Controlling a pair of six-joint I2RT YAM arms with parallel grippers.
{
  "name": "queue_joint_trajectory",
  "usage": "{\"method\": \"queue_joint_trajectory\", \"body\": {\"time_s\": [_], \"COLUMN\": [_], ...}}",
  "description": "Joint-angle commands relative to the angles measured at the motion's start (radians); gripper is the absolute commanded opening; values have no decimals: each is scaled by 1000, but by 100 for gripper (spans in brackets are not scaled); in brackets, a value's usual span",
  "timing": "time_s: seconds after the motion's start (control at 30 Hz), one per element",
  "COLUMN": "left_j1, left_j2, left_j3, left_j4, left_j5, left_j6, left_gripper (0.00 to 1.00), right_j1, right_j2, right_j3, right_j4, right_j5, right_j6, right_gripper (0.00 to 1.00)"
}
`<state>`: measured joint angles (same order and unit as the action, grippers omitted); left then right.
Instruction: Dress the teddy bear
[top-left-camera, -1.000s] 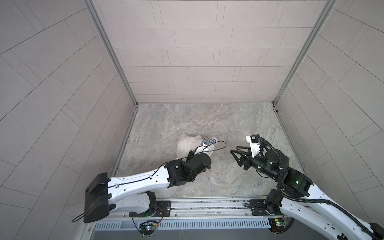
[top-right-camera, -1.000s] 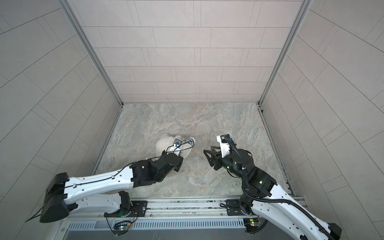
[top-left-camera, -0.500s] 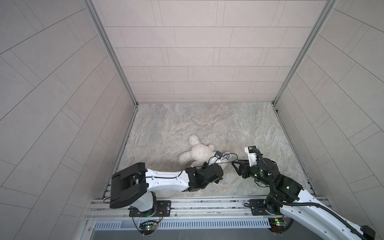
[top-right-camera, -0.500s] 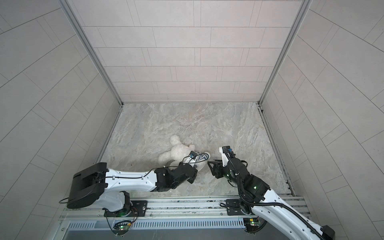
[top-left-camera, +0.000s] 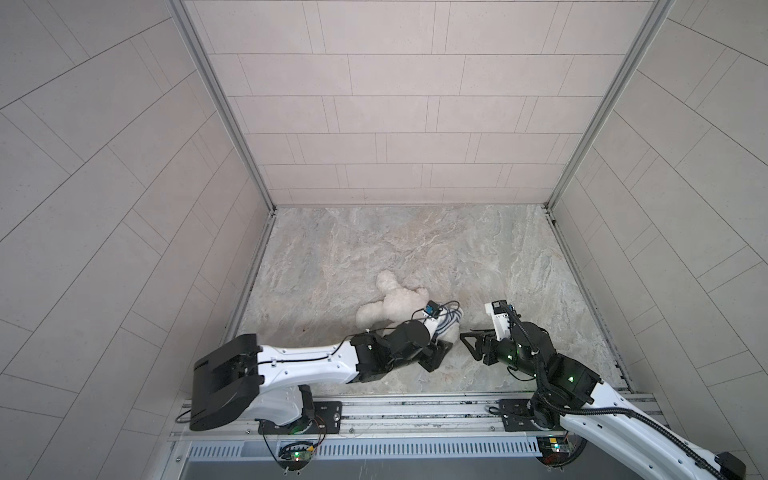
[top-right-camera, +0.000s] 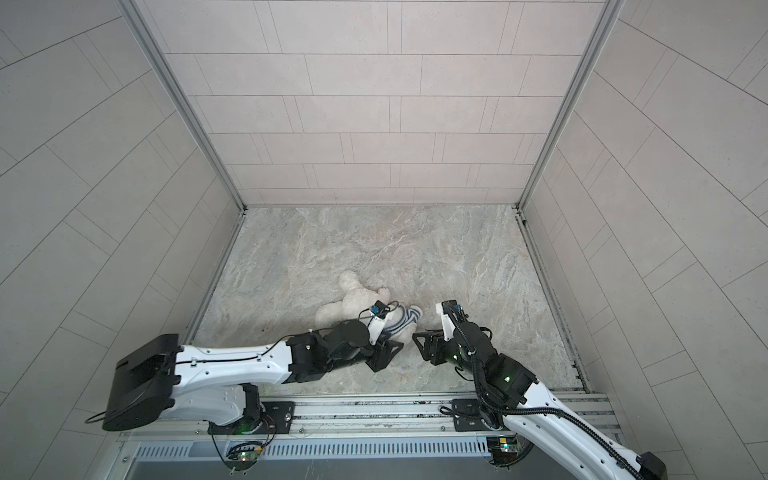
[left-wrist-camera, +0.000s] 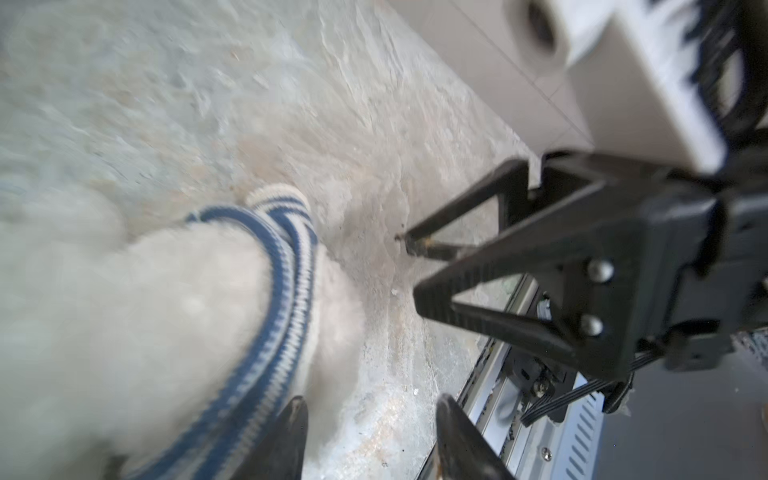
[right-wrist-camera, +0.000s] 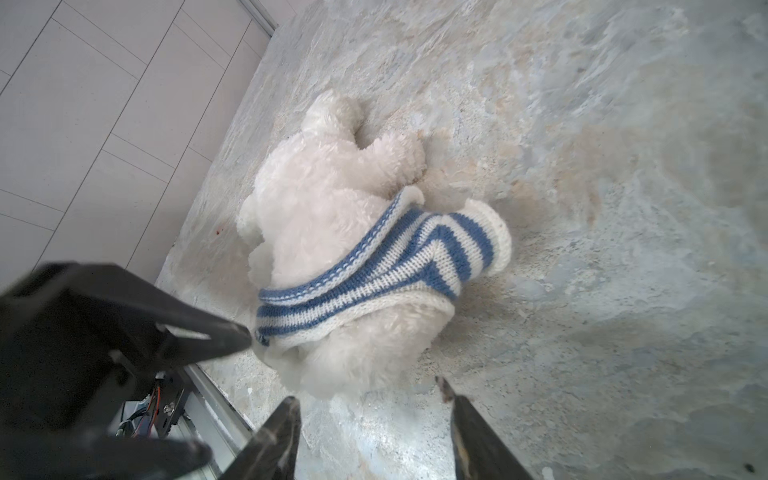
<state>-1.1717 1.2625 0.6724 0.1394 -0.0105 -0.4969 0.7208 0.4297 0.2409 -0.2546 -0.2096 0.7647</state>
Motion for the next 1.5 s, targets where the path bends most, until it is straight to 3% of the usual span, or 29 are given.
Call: {"method": "queue_joint_trajectory", "body": {"time_s": [0.0,0.13,0.37,0.6,0.8,0.97,1.17,1.47], "left_j1": [103,193,192,175,133,141,152,156], "left_j2": [-57,25,145,174,195,227,266,249], "left_j3": [36,107,194,204,211,204,213,197], "left_j4": [-146,-205,-224,-230,-246,-214,-200,-187], "left_j5": [85,187,295,299,262,226,196,161], "left_j6": [90,127,154,149,153,131,137,123], "left_gripper": [55,48,40,34,42,38,37,12], "right_j1": [4,17,24,25,25,25,25,26], "right_j2": [32,106,188,255,334,379,450,449], "right_j3": [-52,-51,-76,-77,-77,-74,-80,-76], "right_j4": [137,206,320,390,432,464,522,505], "right_j5": [-61,-57,-44,-41,-49,-46,-55,-42], "right_j6": [63,59,68,54,43,28,28,0], "right_gripper": [64,67,68,64,60,58,48,13]}}
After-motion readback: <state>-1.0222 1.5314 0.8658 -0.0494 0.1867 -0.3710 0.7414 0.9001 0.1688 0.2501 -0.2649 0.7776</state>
